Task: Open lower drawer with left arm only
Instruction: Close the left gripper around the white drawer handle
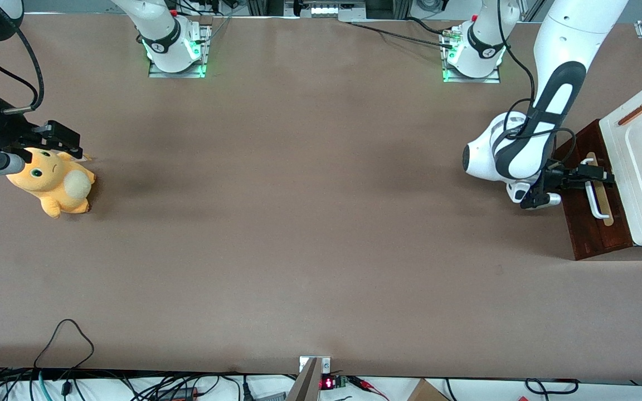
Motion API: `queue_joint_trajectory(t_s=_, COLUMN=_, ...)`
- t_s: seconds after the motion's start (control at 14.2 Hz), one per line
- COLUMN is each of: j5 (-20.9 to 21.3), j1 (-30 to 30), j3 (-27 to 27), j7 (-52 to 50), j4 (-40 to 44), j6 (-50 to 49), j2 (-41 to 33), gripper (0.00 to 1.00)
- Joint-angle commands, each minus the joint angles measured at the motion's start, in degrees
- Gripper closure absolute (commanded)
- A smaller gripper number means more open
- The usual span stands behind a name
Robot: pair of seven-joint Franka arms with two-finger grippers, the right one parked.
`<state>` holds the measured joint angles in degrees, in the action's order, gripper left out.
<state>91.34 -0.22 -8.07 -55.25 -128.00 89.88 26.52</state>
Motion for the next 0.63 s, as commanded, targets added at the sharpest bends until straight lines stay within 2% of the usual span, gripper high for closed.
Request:
queue_joint_trajectory(t_s=0.0, j5=1.4, j1=-0.3, j3=0.9, j7=-0.8, j4=2.6, j6=-0.4, j2=3.2, gripper=0.0)
queue_joint_trajectory(t_s=0.35, j5=1.2, j1=-0.1, j3=0.8, j7=-1.1, j4=2.6, j6=-0.2, j2=3.7, gripper=0.01)
queue_joint_trajectory(t_s=0.56, j5=1.0, j1=0.0, j3=0.8, j7=-1.3, j4=2.5, j6=-0.2, j2=3.7, gripper=0.2)
